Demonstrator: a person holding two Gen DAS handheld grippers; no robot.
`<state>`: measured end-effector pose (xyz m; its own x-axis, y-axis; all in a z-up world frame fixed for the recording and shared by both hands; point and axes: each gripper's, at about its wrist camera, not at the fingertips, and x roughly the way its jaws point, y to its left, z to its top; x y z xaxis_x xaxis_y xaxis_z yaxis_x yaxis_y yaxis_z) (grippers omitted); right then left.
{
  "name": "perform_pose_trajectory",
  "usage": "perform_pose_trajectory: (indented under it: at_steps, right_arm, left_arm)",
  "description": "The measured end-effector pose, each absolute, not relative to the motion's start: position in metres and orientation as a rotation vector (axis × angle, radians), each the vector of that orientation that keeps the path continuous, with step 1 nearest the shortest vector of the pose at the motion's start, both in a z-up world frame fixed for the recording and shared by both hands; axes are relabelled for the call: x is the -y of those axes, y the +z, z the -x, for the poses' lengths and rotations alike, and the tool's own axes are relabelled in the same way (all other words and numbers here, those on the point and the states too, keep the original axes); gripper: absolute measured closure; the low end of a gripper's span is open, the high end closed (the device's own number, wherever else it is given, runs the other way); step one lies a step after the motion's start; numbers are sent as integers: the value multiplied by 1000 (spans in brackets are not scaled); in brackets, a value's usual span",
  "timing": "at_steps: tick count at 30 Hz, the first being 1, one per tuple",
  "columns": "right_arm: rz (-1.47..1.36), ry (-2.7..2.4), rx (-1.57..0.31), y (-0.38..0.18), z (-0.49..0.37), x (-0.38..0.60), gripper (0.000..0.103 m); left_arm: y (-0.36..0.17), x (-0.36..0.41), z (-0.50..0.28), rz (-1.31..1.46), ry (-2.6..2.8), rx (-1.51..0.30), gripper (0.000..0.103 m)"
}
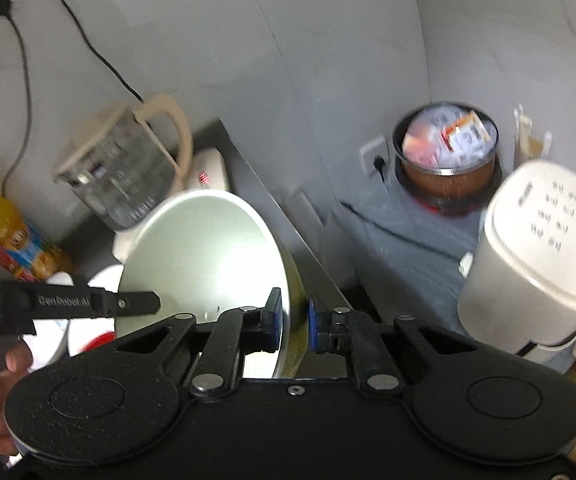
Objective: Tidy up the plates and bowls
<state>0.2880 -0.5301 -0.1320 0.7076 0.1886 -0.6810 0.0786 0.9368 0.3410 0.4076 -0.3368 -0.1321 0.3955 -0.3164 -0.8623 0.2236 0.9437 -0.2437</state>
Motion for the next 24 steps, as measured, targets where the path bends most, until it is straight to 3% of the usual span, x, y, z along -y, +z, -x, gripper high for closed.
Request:
perform_pose_trajectory:
  at_steps: [12, 24]
  right_arm:
    - [-305, 92, -731, -100, -273, 473, 90]
    - [-285, 140, -764, -103, -257, 417, 90]
  left_arm:
    - [-93, 279, -384, 127, -336, -1028, 93]
    - [-91, 214, -356, 180, -294, -1040, 93]
